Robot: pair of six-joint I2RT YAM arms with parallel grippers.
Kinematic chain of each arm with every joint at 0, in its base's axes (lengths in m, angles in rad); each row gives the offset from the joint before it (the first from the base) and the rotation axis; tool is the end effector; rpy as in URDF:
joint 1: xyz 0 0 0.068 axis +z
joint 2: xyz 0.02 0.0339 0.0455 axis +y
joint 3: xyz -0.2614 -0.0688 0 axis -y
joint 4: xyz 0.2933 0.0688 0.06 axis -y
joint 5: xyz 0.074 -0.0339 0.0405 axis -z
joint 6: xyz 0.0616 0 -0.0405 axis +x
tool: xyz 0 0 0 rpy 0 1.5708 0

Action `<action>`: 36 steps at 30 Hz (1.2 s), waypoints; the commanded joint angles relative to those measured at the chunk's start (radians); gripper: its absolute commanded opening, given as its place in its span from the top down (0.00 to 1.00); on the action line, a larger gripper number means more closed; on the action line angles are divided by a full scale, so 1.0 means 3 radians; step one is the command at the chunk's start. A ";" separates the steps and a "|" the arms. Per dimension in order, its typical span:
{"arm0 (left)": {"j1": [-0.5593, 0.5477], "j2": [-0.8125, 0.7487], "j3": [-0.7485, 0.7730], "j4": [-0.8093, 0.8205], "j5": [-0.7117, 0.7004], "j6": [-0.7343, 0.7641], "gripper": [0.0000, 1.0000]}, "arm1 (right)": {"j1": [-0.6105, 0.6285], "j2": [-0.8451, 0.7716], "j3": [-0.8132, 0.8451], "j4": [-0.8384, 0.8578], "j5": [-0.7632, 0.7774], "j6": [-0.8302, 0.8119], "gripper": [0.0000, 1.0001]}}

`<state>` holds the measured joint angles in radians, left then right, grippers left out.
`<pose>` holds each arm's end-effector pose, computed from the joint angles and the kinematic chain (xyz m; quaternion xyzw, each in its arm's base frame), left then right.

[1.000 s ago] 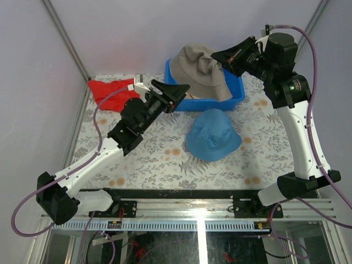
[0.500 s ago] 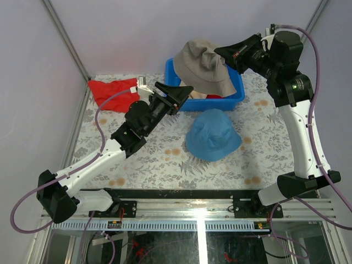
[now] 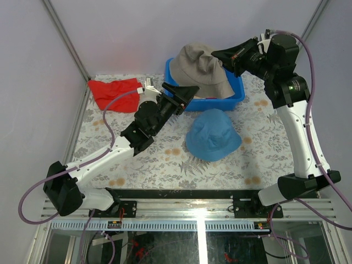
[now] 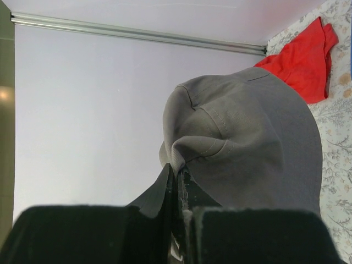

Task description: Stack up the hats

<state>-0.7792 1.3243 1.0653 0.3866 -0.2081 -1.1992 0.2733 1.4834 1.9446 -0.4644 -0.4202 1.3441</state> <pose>0.2852 -0.2638 0.3670 -0.2132 0.6263 -0.5862 0.4675 0.3431 0.1223 0.5577 0.2268 0.6709 0.6014 0.3699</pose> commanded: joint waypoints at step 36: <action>0.0126 0.0909 -0.0146 0.1481 0.1421 -0.0551 1.00 | -0.0234 -0.1109 -0.0494 -0.1239 0.1541 -0.2590 1.00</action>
<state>-0.7509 1.5421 0.9867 0.6788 0.0933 -1.3262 0.2066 1.2015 1.8397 -0.8474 -0.1028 0.7170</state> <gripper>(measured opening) 0.010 0.027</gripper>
